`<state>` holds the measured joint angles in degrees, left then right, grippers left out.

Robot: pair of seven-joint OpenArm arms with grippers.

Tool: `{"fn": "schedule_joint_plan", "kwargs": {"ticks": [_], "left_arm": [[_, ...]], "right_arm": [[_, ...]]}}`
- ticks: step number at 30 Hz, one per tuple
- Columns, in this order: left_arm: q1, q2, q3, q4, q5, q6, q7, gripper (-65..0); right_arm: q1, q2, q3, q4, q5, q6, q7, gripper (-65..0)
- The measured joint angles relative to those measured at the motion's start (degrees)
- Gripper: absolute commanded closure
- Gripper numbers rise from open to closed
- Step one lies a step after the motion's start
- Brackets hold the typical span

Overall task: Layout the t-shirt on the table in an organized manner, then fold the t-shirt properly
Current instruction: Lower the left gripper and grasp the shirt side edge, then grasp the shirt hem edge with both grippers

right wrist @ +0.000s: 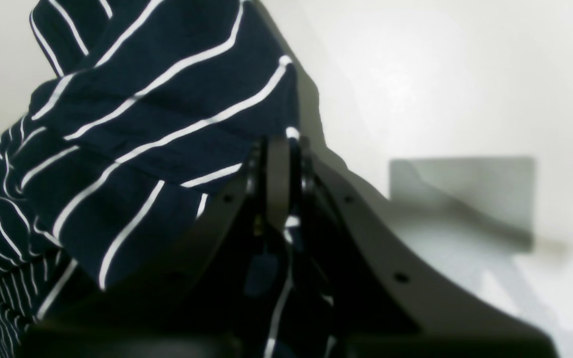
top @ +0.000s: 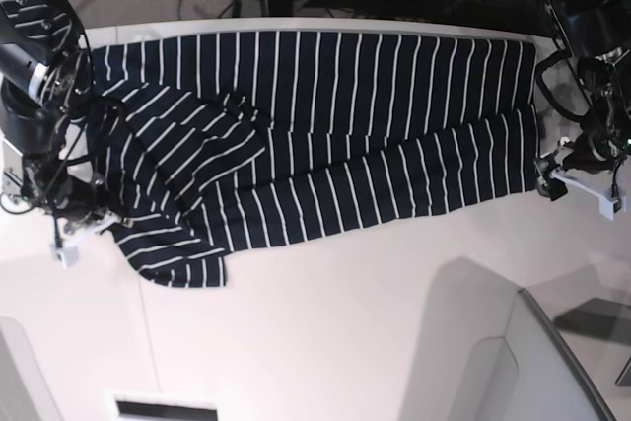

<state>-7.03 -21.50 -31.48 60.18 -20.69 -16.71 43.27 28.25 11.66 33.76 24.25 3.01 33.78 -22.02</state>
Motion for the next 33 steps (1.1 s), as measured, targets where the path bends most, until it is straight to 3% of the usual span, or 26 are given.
{"fn": "schedule_joint_plan", "kwargs": {"ticks": [7,13,15,17,20,23,33], "left_arm": [[-5.68,0.28,0.48,-14.64,0.09,-2.54,-5.92,-56.1],[-6.1,0.02,7.41,-17.55,-0.15,-2.84,-13.57,-55.5],[-6.88,0.04,7.96,-19.85,-0.35,-2.86,-15.89,-50.4],[-8.09,-0.33,9.03,-22.43,-0.5,-2.84,-17.55,-41.3],[-8.87,-0.76,11.41,-25.16,-0.81,-2.62,-20.94,-23.7],[-8.68,-0.59,13.09,-25.46,-1.6,-2.67,-22.36,-2.0],[-14.32,0.2,14.51,-26.21,0.31,-2.86,-17.09,0.0]], "right_arm": [[-0.04,0.02,0.0,0.0,-0.07,0.11,0.0,0.0],[-0.04,0.0,0.0,0.0,-0.07,0.13,0.0,0.0],[-0.04,0.0,0.0,0.0,-0.07,0.13,0.0,0.0],[-0.04,0.09,0.0,0.0,-0.04,0.13,0.02,0.0],[-0.22,-0.02,0.0,0.0,-0.04,0.13,0.15,0.0],[-0.39,-0.11,0.0,0.0,0.15,0.17,0.42,0.0],[-0.52,-0.26,-1.73,6.03,0.07,0.11,0.02,0.0]]}}
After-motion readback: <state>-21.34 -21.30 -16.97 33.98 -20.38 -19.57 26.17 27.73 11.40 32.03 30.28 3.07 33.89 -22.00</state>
